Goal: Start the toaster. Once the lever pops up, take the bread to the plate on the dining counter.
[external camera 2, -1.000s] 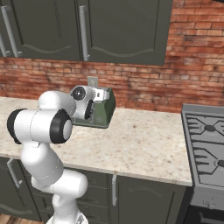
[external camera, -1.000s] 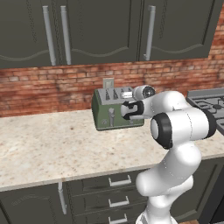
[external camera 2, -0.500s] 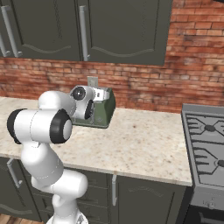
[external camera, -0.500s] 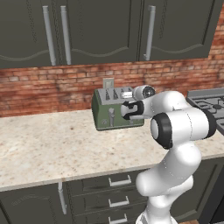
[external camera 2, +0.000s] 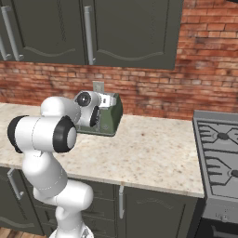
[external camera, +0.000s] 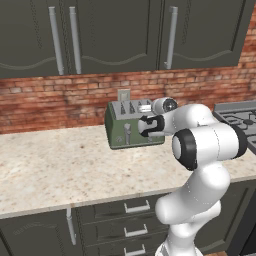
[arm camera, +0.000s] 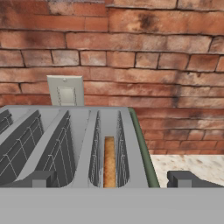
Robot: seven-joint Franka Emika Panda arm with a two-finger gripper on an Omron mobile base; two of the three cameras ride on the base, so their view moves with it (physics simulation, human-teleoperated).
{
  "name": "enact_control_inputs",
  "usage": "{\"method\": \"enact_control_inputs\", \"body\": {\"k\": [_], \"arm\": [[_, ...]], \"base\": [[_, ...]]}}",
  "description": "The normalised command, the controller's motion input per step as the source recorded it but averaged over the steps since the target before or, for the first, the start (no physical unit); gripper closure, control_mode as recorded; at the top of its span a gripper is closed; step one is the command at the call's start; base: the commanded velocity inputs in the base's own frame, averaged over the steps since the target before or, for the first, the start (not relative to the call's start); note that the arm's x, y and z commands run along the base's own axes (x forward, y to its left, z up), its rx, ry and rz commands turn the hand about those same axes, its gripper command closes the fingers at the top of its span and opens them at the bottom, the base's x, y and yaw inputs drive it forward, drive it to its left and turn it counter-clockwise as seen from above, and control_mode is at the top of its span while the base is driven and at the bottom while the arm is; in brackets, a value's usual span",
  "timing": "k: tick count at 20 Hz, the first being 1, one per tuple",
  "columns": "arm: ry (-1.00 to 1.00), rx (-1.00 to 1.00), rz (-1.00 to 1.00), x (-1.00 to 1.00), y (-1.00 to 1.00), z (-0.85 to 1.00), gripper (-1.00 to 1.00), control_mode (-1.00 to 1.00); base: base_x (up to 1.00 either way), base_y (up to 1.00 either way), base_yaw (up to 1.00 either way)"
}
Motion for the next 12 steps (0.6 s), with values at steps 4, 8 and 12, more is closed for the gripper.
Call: {"method": "enact_control_inputs", "body": {"k": [4,8,12], "arm": [[0.00,0.00,0.00,0.00,0.00,0.00,-1.00,-1.00],[0.00,0.00,0.00,0.00,0.00,0.00,-1.00,-1.00],[0.00,0.00,0.00,0.00,0.00,0.00,-1.00,-1.00]], "base": [[0.00,0.00,0.00],[0.00,0.00,0.00],[0.00,0.00,0.00]]}}
